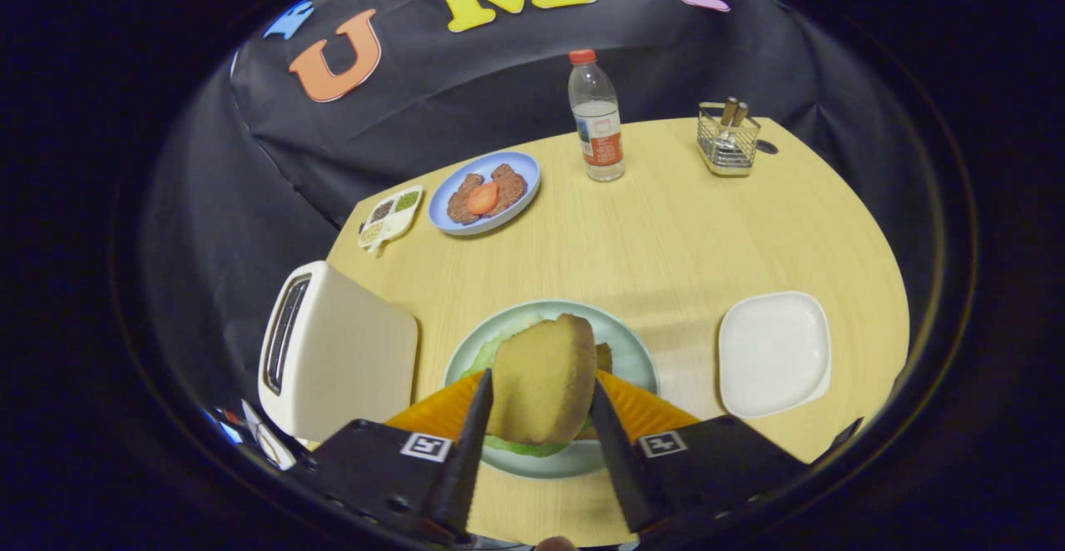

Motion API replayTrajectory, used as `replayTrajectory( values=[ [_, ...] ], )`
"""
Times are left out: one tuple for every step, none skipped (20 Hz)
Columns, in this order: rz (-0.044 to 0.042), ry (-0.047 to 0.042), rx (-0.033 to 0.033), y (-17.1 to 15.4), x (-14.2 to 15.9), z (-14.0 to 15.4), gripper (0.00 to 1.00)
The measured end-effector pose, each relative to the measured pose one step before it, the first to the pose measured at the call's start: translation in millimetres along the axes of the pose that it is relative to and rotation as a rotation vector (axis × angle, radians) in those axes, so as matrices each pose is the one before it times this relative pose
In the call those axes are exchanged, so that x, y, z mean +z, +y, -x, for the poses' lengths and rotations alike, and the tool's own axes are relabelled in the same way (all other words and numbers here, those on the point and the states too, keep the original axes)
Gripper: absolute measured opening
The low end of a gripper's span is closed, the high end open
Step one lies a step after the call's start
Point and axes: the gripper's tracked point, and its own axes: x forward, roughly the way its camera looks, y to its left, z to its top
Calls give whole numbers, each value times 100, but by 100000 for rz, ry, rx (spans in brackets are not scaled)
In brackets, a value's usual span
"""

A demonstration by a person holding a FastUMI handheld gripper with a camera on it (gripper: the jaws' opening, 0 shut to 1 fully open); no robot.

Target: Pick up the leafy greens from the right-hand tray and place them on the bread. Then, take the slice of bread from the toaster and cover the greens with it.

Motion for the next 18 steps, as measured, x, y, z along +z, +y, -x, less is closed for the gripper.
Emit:
replayTrajectory(
  values=[
    [349, 169, -871, -343, 24, 219, 85],
    [-226, -223, -689, -282, 123, 34, 91],
    [38, -791, -683, -228, 181, 308, 96],
    [506, -722, -945, -268, 219, 15, 96],
    [904, -698, -414, -164, 152, 305, 97],
    [687, -659, -13, -124, 192, 187, 96],
    [858, -666, -63, -106, 156, 83, 96],
    [309, -356, -133, -165, 122, 140, 96],
    [-109, -414, 265, -72, 96, 198, 96],
    [-21, -683, 237, -13, 96, 289, 97],
    [272, -1338, 394, -47, 281, 398, 97],
    [946, -1616, 75, -83, 385, 429, 97],
    [1156, -1787, -67, -106, 436, 413, 97],
    [1418, -2418, -108, -73, 564, 610, 97],
    [1890, -3262, -5, 12, 798, 753, 97],
    [2048, -3010, -61, 83, 825, 747, 97],
    [2819, -4105, -49, 155, 1179, 886, 97],
    [2603, -3726, -94, 108, 1059, 862, 97]
  ],
)
